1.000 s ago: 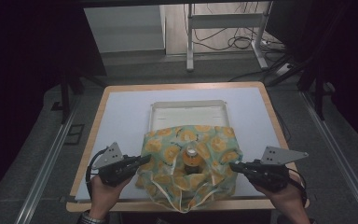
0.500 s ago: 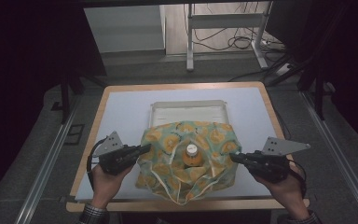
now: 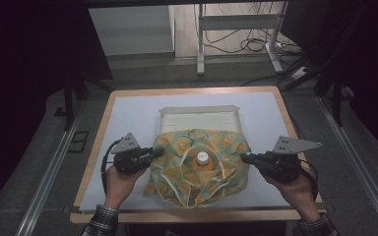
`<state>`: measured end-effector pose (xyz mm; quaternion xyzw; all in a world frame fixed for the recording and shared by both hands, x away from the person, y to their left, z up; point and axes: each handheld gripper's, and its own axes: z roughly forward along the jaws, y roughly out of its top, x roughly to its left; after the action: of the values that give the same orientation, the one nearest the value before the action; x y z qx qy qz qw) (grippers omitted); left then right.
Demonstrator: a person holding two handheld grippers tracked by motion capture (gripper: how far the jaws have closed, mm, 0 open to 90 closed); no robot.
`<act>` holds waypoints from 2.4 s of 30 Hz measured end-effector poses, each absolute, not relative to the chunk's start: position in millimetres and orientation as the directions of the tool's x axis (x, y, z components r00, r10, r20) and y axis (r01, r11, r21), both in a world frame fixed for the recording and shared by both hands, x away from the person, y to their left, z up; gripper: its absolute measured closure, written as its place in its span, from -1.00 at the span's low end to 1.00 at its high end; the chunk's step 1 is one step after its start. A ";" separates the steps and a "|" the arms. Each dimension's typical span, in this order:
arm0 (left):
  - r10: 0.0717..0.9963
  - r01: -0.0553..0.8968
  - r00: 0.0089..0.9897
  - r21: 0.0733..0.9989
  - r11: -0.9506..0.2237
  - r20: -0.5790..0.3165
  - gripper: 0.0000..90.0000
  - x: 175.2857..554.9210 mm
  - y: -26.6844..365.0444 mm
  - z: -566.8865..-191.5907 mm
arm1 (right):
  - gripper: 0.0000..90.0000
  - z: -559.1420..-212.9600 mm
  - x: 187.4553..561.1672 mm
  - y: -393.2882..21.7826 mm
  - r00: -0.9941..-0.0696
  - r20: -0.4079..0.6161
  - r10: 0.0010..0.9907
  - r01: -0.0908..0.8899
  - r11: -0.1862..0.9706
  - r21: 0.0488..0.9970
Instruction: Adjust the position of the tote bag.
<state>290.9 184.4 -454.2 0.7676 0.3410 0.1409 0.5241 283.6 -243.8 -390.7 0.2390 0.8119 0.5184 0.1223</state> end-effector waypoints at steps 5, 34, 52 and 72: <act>0.661 0.375 0.734 0.905 -0.202 -0.157 0.48 283.9 192.9 -450.6 | 0.97 -390.7 285.0 -245.5 -0.850 0.052 0.524 0.268 0.346 0.899; 0.575 0.393 0.794 0.888 -0.239 -0.197 0.17 193.5 183.2 -495.9 | 0.97 -393.7 283.6 -253.7 -0.830 0.053 0.555 0.286 0.341 0.895; 0.498 0.421 0.825 0.878 -0.227 -0.267 0.22 214.5 161.9 -497.3 | 0.97 -394.8 281.0 -253.7 -0.834 0.048 0.550 0.276 0.340 0.899; 0.451 0.329 0.857 0.938 -0.110 -0.248 0.95 226.1 166.2 -441.3 | 0.90 -395.1 267.3 -257.7 -0.842 0.039 0.539 0.265 0.348 0.899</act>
<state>226.1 166.2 -441.3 0.7433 0.2626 0.0498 0.6132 267.3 -257.7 -395.1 0.2479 0.8102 0.5141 0.1333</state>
